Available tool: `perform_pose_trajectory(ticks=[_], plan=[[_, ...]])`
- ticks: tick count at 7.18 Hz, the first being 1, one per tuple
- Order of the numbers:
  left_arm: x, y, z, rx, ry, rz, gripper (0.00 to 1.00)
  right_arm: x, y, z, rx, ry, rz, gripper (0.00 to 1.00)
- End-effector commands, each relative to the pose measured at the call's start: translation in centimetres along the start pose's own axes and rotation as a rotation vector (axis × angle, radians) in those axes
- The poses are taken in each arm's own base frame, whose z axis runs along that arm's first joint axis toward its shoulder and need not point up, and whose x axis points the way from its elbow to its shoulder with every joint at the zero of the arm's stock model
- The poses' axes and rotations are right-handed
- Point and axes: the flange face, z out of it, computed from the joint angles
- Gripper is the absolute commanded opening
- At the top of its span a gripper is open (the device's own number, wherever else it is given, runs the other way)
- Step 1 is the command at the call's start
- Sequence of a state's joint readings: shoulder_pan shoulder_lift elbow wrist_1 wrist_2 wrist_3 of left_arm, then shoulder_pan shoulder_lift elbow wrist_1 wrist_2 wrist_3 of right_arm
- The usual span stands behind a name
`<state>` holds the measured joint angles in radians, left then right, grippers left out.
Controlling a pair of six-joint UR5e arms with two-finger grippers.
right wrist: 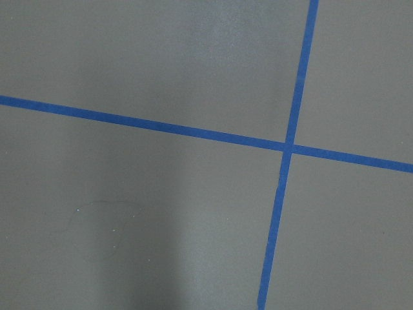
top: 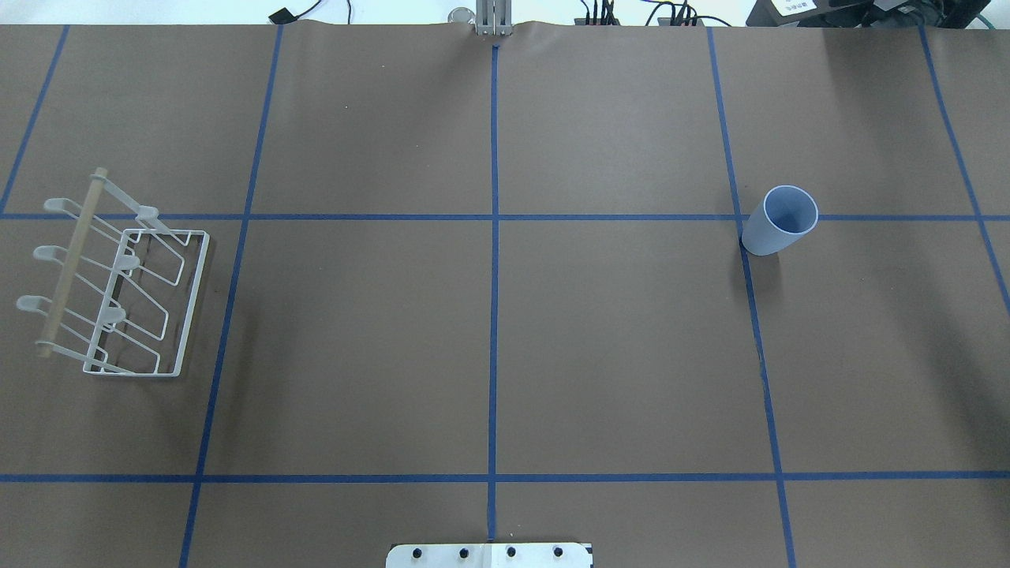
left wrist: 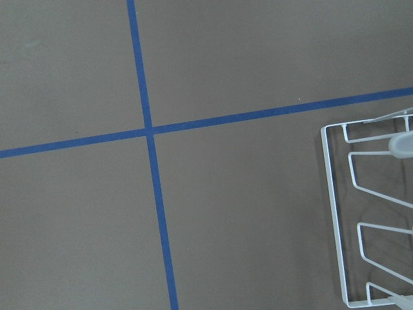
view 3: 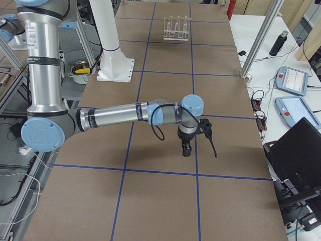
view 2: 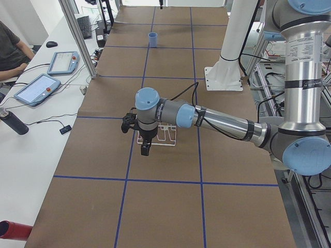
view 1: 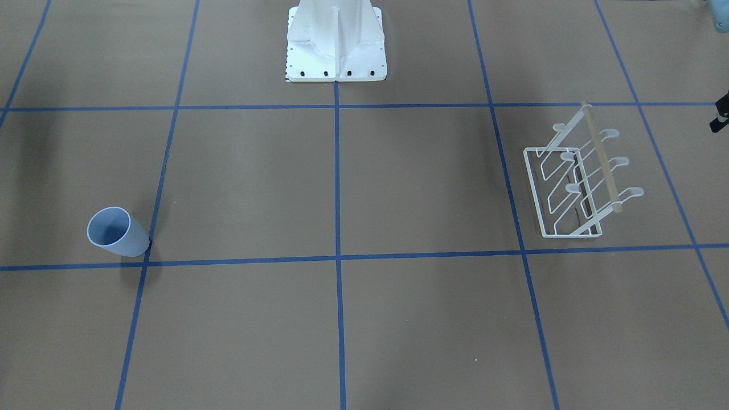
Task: Hang cup on cup holder
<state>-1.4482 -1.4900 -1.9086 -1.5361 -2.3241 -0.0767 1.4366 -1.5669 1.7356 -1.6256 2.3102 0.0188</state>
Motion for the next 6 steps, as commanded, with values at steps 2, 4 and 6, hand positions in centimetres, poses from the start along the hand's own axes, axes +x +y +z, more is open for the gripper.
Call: perform_pose_trajectory(ticks=[2,4,6], plan=[[0.47,-0.29,-0.36,0.033,0.003,0.024,0.99,-0.01,-0.19,0.07,0.001,-0.002,0.0,1.0],[0.44,-0.34,-0.33,0.038,0.003,0.03,0.98,0.0,-0.04,0.17,-0.001,-0.009,0.005,1.0],[0.46,-0.59,-0.33,0.039,0.003,0.033,0.98,0.39,0.34,0.58,-0.01,-0.009,0.011,1.0]])
